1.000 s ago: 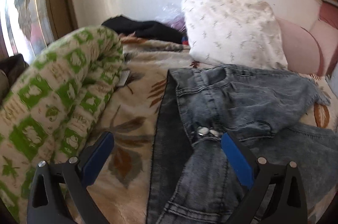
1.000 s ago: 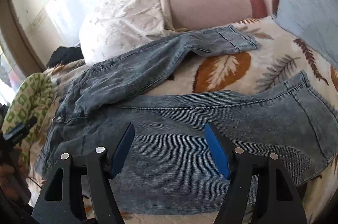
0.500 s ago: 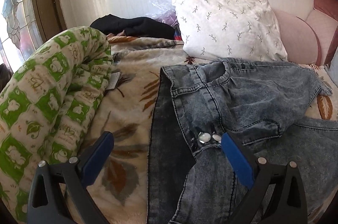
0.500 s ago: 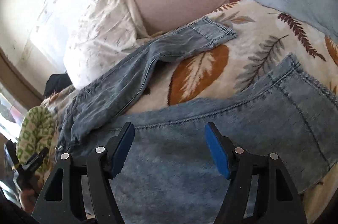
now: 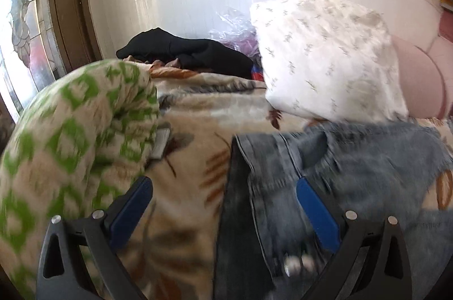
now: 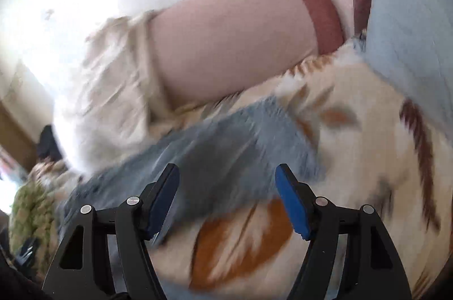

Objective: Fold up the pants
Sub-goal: 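Grasp the jeans leg hem with the right tool while the left tool grasps the waistband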

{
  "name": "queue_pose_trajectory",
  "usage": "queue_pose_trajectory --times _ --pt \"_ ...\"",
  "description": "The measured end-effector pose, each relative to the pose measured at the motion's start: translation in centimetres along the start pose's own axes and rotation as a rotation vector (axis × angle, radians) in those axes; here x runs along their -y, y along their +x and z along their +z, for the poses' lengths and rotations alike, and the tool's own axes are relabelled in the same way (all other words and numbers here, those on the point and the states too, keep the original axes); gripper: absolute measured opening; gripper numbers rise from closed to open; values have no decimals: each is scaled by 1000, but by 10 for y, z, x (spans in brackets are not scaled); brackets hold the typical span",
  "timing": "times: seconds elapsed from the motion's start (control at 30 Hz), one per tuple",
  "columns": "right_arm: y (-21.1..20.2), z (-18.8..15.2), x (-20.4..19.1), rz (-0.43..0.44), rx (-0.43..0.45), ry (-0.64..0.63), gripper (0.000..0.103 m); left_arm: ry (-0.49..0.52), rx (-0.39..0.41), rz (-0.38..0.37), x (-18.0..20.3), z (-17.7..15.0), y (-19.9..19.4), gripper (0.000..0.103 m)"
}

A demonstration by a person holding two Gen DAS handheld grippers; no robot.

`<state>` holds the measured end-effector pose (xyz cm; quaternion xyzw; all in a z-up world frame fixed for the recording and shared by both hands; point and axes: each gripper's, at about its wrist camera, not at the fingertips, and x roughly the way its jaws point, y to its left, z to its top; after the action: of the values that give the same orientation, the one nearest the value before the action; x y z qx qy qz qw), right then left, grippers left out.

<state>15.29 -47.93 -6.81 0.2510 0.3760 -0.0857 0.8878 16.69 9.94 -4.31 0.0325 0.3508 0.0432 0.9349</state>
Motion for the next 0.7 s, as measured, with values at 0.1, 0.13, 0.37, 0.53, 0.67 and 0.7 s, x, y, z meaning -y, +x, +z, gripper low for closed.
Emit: queue_pose_trajectory --times 0.1,0.13,0.37,0.53,0.67,0.7 --pt "39 36 13 -27 -35 45 70 -5 -46 18 -5 22 26 103" --pt "52 44 17 -35 -47 62 70 -25 -60 8 -9 29 34 103" --pt "124 70 33 -150 -105 88 70 -119 -174 46 -36 60 80 103" --pt "156 70 33 -176 -143 86 71 -164 -254 -50 -29 61 103 103" --pt "173 62 23 -226 -165 16 78 -179 -326 -111 -16 53 122 102" --pt "174 61 22 -230 -162 7 78 -185 -342 -133 -13 51 126 101"
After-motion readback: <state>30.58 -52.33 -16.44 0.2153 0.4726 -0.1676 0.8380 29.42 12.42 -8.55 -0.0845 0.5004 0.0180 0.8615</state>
